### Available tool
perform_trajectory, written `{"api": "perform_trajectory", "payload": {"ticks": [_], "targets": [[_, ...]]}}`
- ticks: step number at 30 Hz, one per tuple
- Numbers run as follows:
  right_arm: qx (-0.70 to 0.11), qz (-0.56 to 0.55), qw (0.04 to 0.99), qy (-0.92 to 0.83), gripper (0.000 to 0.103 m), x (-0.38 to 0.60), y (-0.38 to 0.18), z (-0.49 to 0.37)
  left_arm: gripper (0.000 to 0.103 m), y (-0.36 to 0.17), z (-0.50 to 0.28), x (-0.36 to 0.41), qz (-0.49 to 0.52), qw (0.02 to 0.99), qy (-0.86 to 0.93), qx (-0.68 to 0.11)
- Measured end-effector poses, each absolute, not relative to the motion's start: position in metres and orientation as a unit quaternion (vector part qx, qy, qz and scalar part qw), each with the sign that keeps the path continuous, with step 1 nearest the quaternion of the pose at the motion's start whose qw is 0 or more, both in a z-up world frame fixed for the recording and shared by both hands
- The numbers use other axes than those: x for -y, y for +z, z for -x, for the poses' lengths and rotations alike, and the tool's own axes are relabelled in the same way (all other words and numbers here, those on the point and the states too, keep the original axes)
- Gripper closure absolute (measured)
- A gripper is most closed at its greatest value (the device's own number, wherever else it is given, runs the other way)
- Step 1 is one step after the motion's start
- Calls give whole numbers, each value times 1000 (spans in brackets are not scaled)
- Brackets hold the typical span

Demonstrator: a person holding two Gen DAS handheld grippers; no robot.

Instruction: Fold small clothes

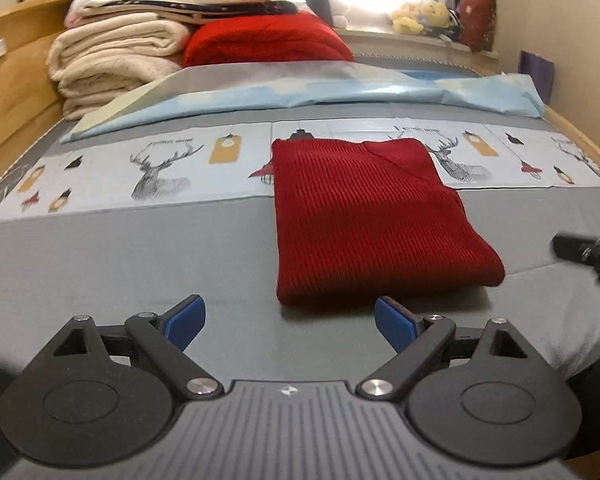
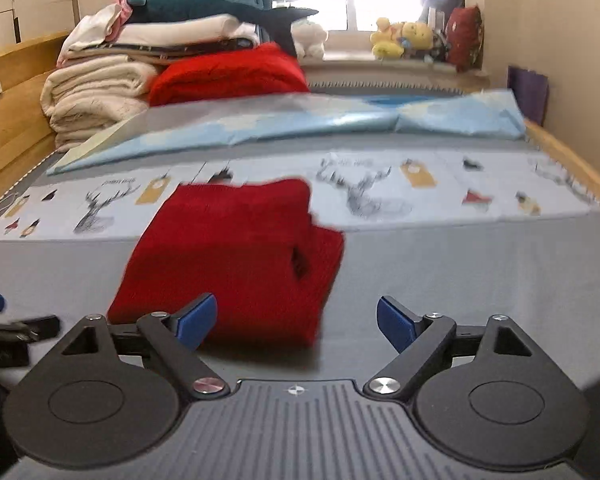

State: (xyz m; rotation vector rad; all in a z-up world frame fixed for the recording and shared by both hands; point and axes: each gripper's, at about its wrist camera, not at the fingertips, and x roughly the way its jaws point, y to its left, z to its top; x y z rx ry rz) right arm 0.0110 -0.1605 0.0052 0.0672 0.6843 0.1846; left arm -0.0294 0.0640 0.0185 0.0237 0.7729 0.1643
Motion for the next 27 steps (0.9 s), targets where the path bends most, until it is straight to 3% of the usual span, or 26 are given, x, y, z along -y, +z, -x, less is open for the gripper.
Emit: {"api": "perform_trajectory", "payload": {"ticks": [3,27], "targets": [[-365,-32,923,116,15,148,-6,-2,9,6,33,-53,-11,919,74,-387],[-352,4,928,124,15,114,-20,-22,9,-8,-1,-53,30,924,51,-378]]}}
